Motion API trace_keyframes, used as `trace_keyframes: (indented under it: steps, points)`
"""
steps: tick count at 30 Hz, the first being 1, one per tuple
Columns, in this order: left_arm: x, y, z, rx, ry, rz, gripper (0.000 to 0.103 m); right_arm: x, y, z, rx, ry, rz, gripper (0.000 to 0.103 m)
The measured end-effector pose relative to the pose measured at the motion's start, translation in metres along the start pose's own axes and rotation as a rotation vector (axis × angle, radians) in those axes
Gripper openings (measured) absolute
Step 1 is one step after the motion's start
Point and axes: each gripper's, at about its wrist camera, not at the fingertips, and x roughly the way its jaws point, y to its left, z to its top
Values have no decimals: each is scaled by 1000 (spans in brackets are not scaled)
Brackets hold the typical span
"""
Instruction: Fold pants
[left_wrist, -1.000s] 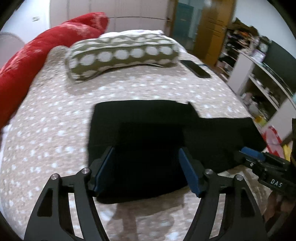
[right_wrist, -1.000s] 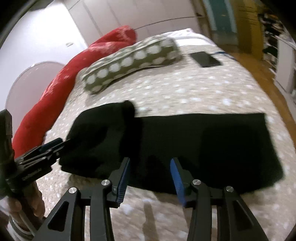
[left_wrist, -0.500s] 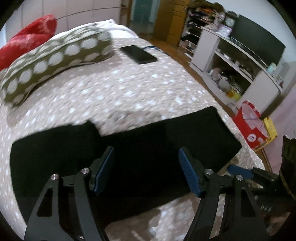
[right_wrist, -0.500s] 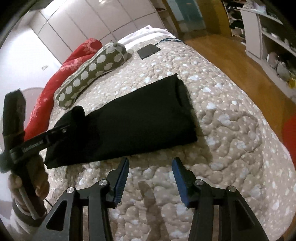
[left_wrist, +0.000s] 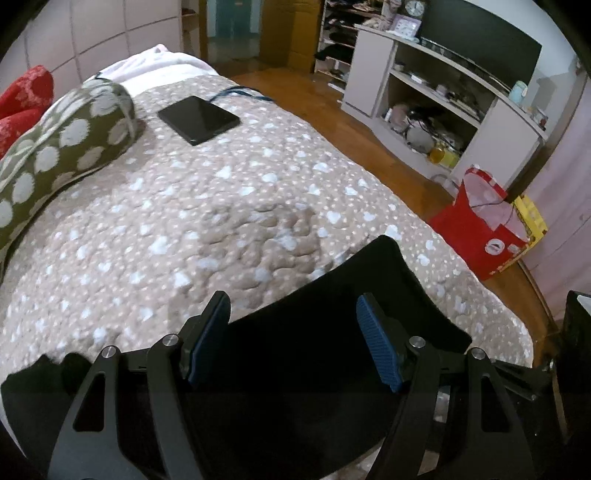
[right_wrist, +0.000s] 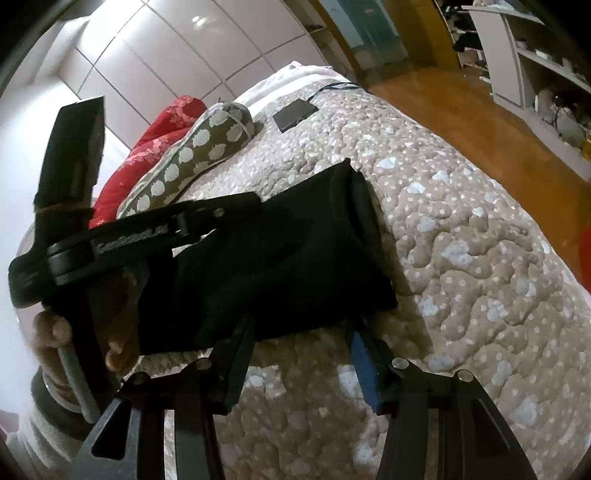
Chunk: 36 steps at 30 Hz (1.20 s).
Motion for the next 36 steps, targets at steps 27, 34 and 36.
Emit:
trace_keyframes:
  steps: [27, 34, 36]
  points:
    - [54, -27, 35, 144, 86, -171, 78, 6, -19, 4, 64, -95, 117, 50]
    - [49, -43, 27, 216, 57, -218, 22, 10, -22, 8, 88, -110, 112, 25]
    - [47, -40, 28, 195, 48, -226, 14, 13, -24, 11, 108, -116, 127, 17]
